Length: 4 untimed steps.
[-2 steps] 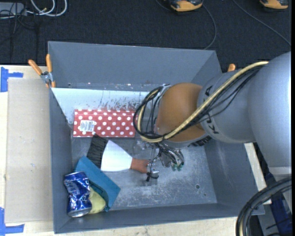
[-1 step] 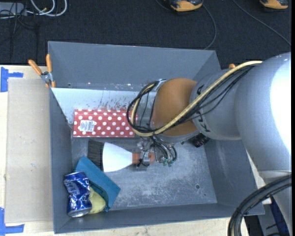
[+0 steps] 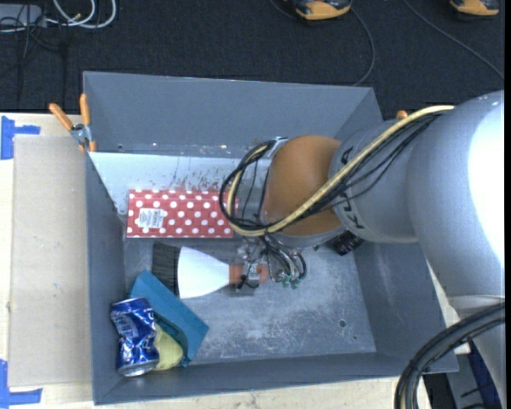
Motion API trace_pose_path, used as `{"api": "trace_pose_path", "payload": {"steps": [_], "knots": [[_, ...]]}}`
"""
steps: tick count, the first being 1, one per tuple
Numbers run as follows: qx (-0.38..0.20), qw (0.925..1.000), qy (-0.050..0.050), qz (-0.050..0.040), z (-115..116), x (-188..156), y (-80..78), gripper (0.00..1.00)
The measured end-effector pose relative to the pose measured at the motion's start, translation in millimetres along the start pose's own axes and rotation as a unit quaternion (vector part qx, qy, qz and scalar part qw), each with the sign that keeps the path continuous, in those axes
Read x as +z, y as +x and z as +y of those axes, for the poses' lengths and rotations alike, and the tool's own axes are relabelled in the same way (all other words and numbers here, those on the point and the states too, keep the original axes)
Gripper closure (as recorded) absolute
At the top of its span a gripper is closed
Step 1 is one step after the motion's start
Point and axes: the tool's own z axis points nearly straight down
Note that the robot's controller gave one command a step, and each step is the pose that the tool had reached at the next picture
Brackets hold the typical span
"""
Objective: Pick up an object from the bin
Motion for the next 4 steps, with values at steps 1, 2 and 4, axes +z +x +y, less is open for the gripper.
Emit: {"api": "trace_pose_path", "payload": {"steps": [1, 2, 4], "knots": [[-0.005, 1.0, 0.001, 0.0046, 4.0, -42.5, 2.5, 1.0], [-0.007, 1.0, 0.0, -0.0013, 6.2, -83.8, -4.2, 1.0], [0.002, 1.0, 0.0, 0.0023, 25.7, -198.3, 6.4, 1.0]]}}
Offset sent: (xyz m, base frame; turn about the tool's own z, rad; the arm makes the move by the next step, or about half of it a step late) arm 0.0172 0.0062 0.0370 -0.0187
